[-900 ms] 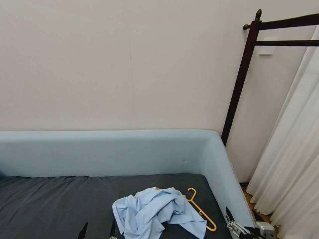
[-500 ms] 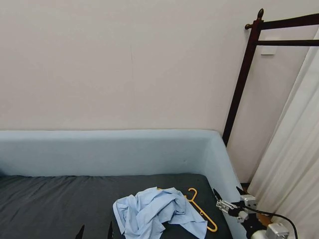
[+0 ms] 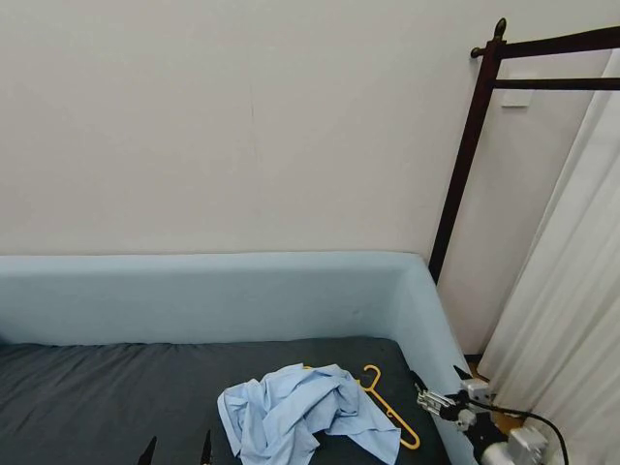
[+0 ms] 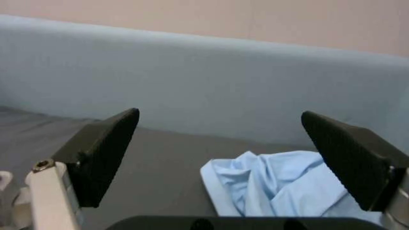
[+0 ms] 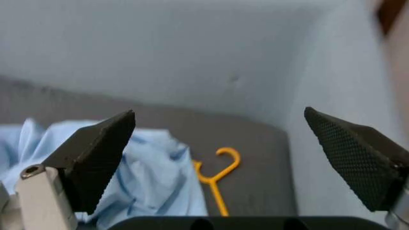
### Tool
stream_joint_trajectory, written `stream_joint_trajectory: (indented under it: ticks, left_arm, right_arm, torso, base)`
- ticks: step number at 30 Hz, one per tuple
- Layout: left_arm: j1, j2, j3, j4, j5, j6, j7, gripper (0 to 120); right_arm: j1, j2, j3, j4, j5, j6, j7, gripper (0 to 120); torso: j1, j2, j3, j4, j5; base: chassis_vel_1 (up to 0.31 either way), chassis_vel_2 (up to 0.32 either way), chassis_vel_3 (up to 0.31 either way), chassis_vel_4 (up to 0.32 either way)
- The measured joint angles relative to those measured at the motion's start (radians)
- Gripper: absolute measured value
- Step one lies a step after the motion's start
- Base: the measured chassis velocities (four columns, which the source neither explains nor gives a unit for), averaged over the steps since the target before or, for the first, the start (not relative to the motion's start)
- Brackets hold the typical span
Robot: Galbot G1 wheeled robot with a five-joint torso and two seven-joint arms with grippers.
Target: Pick up the clothes from the sofa and hang them on the clothes hanger.
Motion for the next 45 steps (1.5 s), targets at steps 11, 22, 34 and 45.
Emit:
stream_joint_trajectory:
  ticks: [11,22,34,45]
  left_arm:
    - [0.041,-0.031,-0.026,0.033,-0.004,-0.047,-0.017,100]
    - [0.041,-0.066,-0.028,0.042,0.004,-0.069,-0.022,100]
    - [0.044,-0.074,-0.031,0.051,0.004,-0.084,-0.024,100]
    - [0.02,-0.069,-0.031,0.087,-0.002,-0.097,-0.024,100]
  right_arm:
    - [0.47,0.017,-0.605,-0.283,-0.328,-0.04,-0.176,100]
    - [0.663,0.224,-0.863,-0.597,-0.637,0.069,-0.252,100]
    - [0.681,0.319,-0.826,-0.782,-0.898,0.259,-0.247,58]
    - [0.691,0.325,-0.826,-0.794,-0.896,0.285,-0.253,19]
  torso:
    - [0.0,0.0,0.0,0.0,-0.0007]
    - [0.0,0.0,0.0,0.0,-0.0004]
    - [0.0,0.0,0.0,-0.0003,-0.0006]
    - [0.0,0.0,0.0,-0.0002,-0.0005]
  base:
    - [0.0,0.0,0.0,0.0]
    - [0.0,0.0,0.0,0.0]
    - [0.0,0.0,0.0,0.0]
    - [0.0,0.0,0.0,0.0]
